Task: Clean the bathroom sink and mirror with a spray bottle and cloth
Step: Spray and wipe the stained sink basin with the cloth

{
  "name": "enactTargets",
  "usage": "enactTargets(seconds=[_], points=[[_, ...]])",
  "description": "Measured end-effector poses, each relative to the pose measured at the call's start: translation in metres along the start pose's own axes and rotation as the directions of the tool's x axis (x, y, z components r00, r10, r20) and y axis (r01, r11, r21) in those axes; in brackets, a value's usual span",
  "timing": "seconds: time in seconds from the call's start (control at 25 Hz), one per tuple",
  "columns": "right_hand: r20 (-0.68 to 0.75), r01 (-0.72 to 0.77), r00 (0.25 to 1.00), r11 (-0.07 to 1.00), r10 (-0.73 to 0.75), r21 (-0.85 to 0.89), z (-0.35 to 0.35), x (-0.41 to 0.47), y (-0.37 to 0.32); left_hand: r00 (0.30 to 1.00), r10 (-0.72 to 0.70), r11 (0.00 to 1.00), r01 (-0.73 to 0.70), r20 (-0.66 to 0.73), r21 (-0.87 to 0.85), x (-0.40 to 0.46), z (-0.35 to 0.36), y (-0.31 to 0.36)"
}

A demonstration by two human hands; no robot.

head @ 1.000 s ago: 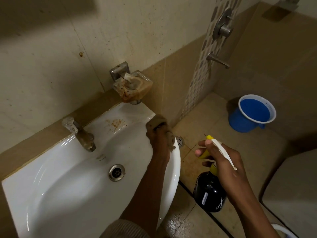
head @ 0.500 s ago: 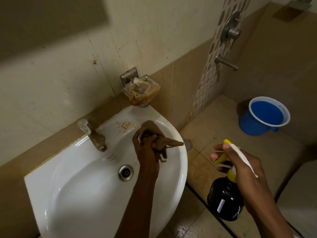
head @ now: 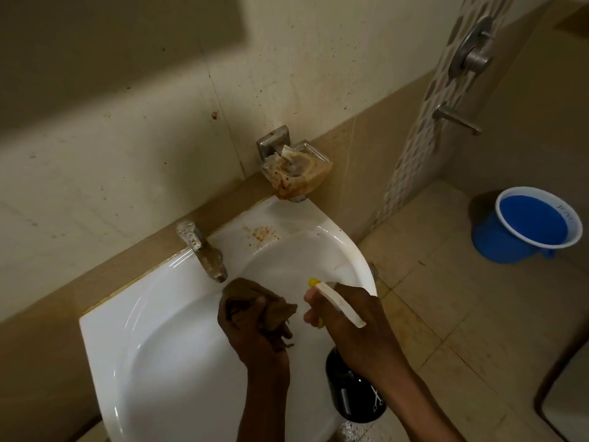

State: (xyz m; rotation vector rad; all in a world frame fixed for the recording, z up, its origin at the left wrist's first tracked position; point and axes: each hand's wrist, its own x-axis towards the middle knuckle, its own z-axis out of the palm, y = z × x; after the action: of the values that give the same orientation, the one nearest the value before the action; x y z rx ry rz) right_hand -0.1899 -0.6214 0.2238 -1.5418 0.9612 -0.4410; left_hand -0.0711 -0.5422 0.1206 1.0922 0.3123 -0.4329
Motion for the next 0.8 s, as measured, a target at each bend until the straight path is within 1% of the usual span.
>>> enactTargets(seconds=[0.08,0.16,0.28,0.32,0.36,0.4,0.48,0.52,0.6,0.64,0.68,0.76,0.8], points=[[-0.055,-0.047,0.997,0.999,0.048,0.021,-0.002,0.002,0.003,0.998,0.067,0.987,-0.063,-0.02,0.145,0.001,0.013,0.0],[-0.132,-0.096,0.986,0.995,0.099,0.029,-0.003,0.003,0.007,0.986,0.156,0.958,-0.138,-0.052,0.253,0.001,0.034,0.001],[-0.212,-0.141,0.965,0.988,0.153,0.069,-0.008,0.003,0.009,0.96,0.279,0.929,-0.263,-0.024,0.261,0.023,0.064,-0.004],[-0.226,-0.139,0.963,0.988,0.15,0.062,-0.011,0.002,0.008,0.935,0.355,0.9,-0.335,-0.024,0.278,0.031,0.074,-0.003],[-0.229,-0.141,0.962,0.989,0.148,0.048,-0.013,0.001,0.007,0.901,0.434,0.854,-0.401,-0.027,0.33,0.037,0.082,-0.002],[-0.221,-0.144,0.964,0.989,0.15,0.04,-0.016,0.0,0.007,0.87,0.491,0.798,-0.433,-0.037,0.419,0.044,0.09,-0.003],[-0.189,-0.159,0.968,0.986,0.165,0.049,-0.019,-0.003,0.007,0.844,0.533,0.692,-0.393,-0.061,0.606,0.055,0.103,-0.005],[-0.175,-0.169,0.969,0.985,0.174,0.043,-0.02,-0.004,0.007,0.827,0.561,0.6,-0.372,-0.041,0.708,0.063,0.107,-0.005],[-0.161,-0.188,0.968,0.982,0.191,0.033,-0.022,-0.004,0.009,0.771,0.632,0.31,-0.344,0.077,0.886,0.085,0.108,-0.006],[-0.161,-0.188,0.968,0.981,0.192,0.041,-0.025,-0.003,0.01,0.749,0.65,0.177,-0.308,0.123,0.935,0.095,0.111,-0.007],[-0.167,-0.185,0.967,0.981,0.191,0.051,-0.027,-0.002,0.01,0.747,0.648,0.074,-0.253,0.146,0.965,0.103,0.113,-0.009],[-0.183,-0.171,0.966,0.982,0.182,0.073,-0.029,0.001,0.009,0.752,0.638,-0.022,-0.197,0.165,0.98,0.1,0.117,-0.011],[-0.193,-0.171,0.963,0.981,0.186,0.089,-0.031,0.002,0.008,0.772,0.606,-0.044,-0.209,0.193,0.977,0.095,0.119,-0.014]])
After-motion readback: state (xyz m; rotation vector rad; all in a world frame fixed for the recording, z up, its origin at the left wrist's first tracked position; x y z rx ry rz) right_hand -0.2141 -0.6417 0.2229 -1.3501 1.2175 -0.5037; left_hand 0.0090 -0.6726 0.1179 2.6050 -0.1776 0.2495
